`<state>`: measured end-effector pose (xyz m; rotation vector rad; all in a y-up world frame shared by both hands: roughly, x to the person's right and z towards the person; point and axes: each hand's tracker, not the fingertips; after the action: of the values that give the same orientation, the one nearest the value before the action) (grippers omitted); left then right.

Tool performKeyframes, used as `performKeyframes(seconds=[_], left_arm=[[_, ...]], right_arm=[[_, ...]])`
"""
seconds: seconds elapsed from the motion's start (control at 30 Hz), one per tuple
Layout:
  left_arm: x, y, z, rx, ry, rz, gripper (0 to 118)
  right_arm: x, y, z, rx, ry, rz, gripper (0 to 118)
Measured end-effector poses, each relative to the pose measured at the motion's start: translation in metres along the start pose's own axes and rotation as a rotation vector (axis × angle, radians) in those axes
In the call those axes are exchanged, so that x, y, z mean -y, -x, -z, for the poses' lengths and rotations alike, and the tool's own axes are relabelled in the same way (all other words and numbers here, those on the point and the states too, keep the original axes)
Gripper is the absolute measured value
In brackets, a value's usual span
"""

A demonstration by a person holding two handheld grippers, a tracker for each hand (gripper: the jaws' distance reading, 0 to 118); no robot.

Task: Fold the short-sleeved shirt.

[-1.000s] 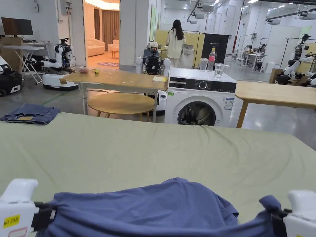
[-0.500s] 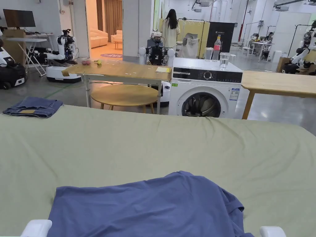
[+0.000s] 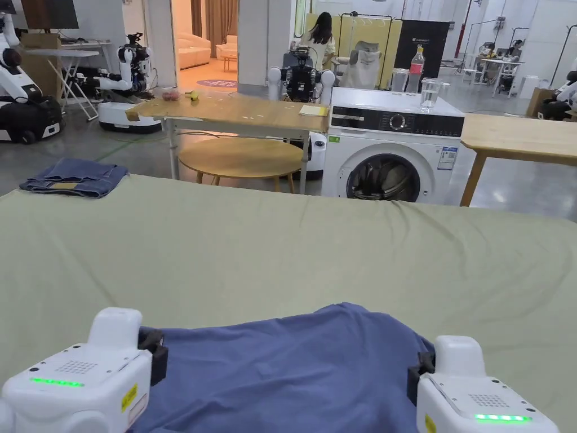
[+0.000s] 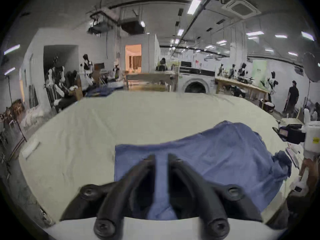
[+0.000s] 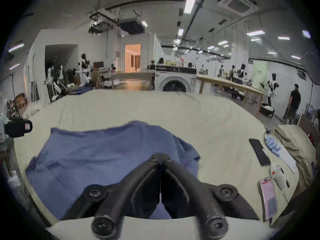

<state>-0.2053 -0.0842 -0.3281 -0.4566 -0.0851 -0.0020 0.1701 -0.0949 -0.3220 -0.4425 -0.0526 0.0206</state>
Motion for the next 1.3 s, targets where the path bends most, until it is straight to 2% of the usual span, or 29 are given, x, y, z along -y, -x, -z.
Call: performKeyframes(seconds=[0.2,0.53,0.63,0.67,0.7,0.77,0.87,0.93,1.0,1.03,1.1,1.17,1.23,1.3], left_arm=[[-0.012,0.011,0.021,-0.015,0.041,-0.027,0],[-0.055,0.127,0.127,0.001,0.396,-0.255,0],[-0.058,0.143,0.156,0.014,0.502,-0.312,49],[-0.058,0.146,0.166,0.006,0.535,-0.318,60],[-0.056,0.146,0.173,-0.007,0.552,-0.309,64],[-0.049,0.136,0.183,-0.022,0.616,-0.256,64],[-0.029,0.141,0.222,-0.127,0.713,-0.159,64],[-0.023,0.136,0.222,-0.116,0.68,-0.167,64],[-0.022,0.118,0.208,-0.172,0.609,-0.143,63],[-0.019,0.109,0.205,-0.174,0.591,-0.087,58],[-0.017,0.095,0.2,-0.148,0.564,0.001,33],[-0.021,0.094,0.199,-0.124,0.558,0.046,0],[-0.025,0.095,0.189,-0.118,0.536,0.03,0],[-0.033,0.101,0.177,-0.099,0.5,0.0,0]], right_arm=[[-0.004,0.02,0.017,-0.039,0.034,0.034,0],[0.012,0.005,0.04,-0.036,0.129,0.05,0],[0.015,0.0,0.043,-0.029,0.155,0.049,0],[0.017,-0.002,0.043,-0.025,0.161,0.05,0],[0.018,-0.004,0.045,-0.023,0.166,0.05,0],[0.02,-0.009,0.047,-0.014,0.178,0.047,0],[0.02,-0.014,0.047,0.0,0.189,0.05,0],[0.021,-0.019,0.047,0.008,0.196,0.051,0],[0.022,-0.025,0.049,0.016,0.204,0.054,0],[0.021,-0.029,0.05,0.018,0.207,0.059,0],[0.018,-0.037,0.056,0.02,0.218,0.073,0],[0.009,-0.049,0.064,0.024,0.236,0.085,0],[-0.006,-0.064,0.074,0.025,0.254,0.104,0],[-0.022,-0.081,0.091,0.025,0.285,0.116,14]])
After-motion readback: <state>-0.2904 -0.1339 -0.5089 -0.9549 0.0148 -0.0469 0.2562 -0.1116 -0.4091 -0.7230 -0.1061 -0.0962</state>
